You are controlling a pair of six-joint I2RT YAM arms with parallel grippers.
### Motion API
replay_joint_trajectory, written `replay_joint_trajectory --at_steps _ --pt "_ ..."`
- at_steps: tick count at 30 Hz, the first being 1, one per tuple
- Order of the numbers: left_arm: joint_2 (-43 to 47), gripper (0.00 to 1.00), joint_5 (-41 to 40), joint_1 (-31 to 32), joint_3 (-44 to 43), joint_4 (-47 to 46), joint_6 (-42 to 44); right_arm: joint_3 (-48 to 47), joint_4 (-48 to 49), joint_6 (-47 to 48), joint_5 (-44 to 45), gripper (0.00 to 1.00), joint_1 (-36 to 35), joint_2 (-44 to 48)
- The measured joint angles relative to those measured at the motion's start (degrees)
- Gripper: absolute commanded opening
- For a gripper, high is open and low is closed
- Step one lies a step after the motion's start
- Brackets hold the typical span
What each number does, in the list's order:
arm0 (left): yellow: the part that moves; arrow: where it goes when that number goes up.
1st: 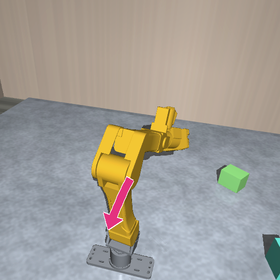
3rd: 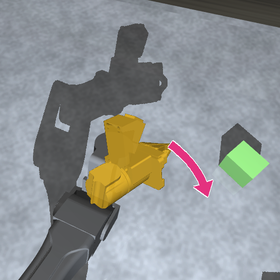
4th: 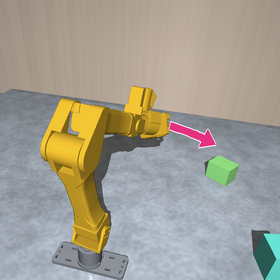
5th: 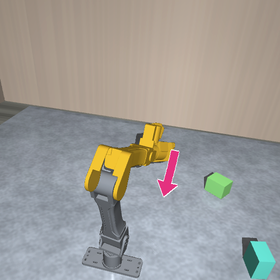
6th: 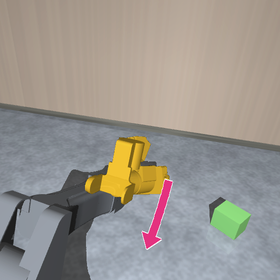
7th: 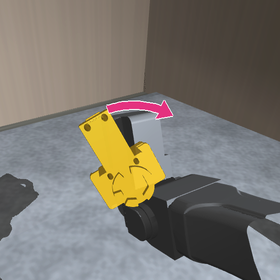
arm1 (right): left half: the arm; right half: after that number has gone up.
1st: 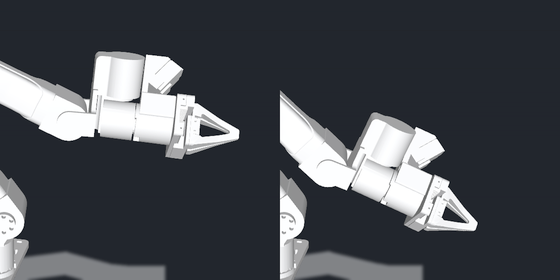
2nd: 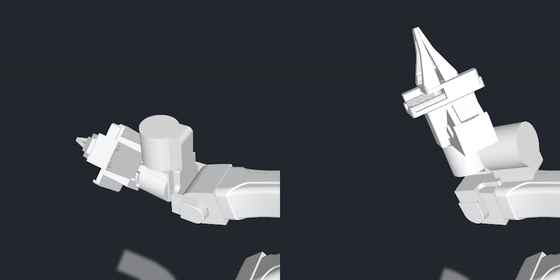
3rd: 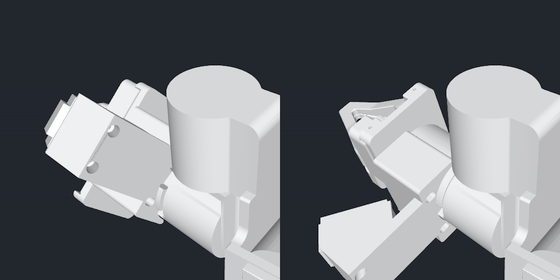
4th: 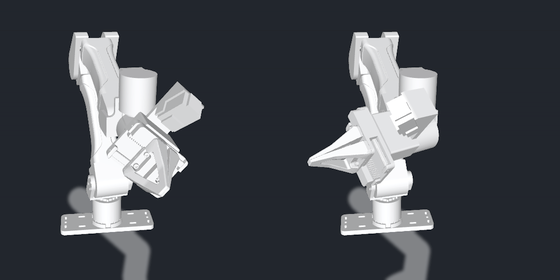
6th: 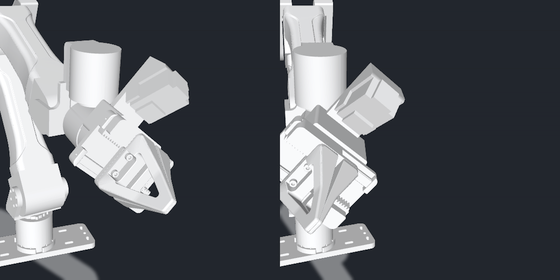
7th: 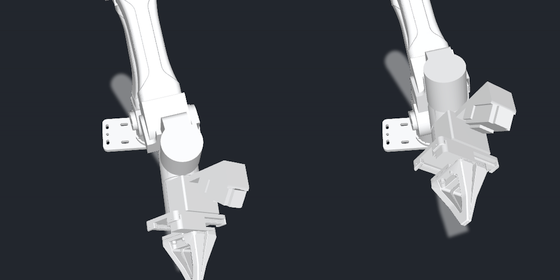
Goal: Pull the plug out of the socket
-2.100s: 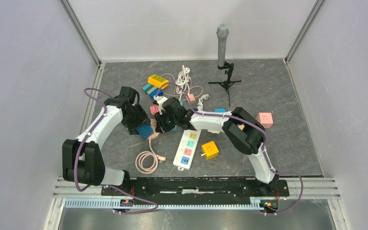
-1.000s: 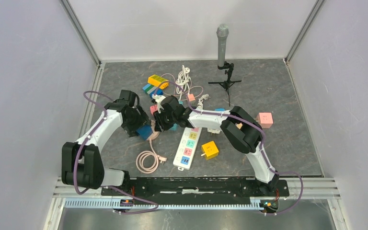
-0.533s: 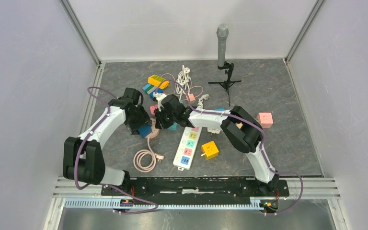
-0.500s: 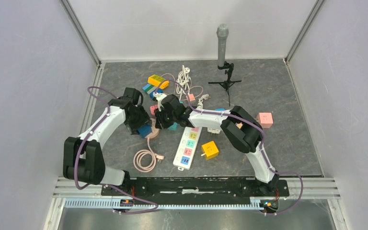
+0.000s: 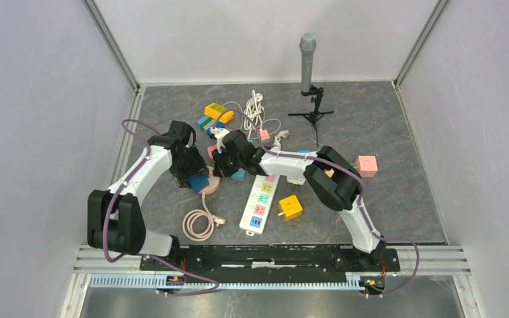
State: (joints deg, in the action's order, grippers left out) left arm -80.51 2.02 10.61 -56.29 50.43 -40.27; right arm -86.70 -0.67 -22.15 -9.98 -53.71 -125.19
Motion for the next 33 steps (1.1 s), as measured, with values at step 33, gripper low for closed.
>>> replay_joint_trajectory --at_steps 33 --pt "0.85 0.22 0.07 -0.26 -0.44 1.92 5.05 -1.42 0.98 3.65 -0.63 0.30 -0.96 -1.73"
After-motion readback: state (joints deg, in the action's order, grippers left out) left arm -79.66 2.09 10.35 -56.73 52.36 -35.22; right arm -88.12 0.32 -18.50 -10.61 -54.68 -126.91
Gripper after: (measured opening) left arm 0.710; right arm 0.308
